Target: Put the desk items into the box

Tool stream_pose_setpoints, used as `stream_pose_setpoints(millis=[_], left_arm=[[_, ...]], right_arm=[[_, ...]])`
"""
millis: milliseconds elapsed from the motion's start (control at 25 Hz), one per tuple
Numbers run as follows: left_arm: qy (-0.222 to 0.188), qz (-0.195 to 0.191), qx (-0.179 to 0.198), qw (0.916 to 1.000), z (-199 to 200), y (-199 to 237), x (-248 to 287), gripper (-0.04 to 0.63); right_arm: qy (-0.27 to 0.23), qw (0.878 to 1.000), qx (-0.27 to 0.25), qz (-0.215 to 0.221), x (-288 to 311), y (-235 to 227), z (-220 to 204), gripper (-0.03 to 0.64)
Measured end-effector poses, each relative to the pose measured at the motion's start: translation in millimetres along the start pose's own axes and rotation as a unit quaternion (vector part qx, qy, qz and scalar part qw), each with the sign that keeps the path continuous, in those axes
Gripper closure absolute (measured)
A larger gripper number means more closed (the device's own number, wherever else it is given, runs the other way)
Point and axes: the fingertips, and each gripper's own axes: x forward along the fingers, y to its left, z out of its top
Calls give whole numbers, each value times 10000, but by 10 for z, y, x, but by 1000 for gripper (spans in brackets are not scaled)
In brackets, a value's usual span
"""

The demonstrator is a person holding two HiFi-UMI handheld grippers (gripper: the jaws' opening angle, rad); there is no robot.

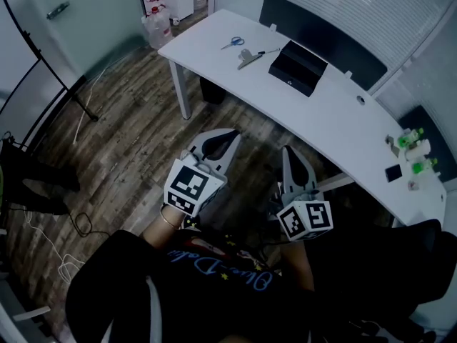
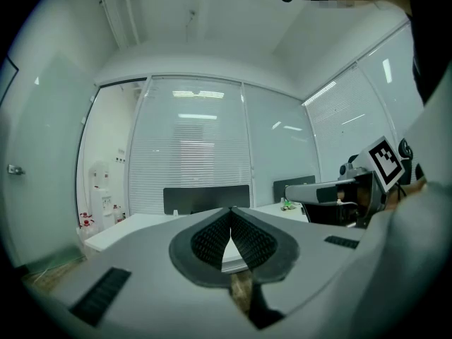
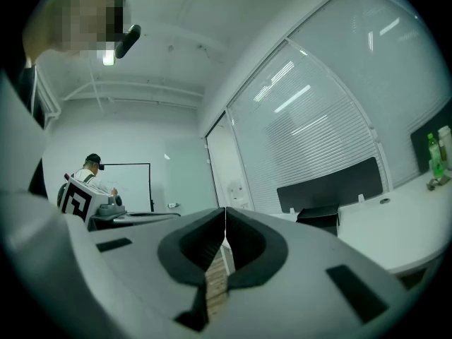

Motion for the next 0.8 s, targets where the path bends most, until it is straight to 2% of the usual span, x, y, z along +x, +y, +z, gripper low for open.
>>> stream_pose_setpoints(millis=[480,800], left_arm=[[223,165,159,9995,-80,-273,-42,586],[248,16,120,9996,-128,-293,63,586]], right_arm=[[-90,9992,321,206,-241,-126,-54,607],[-57,9993,351,98,-247,-229,-70,606]])
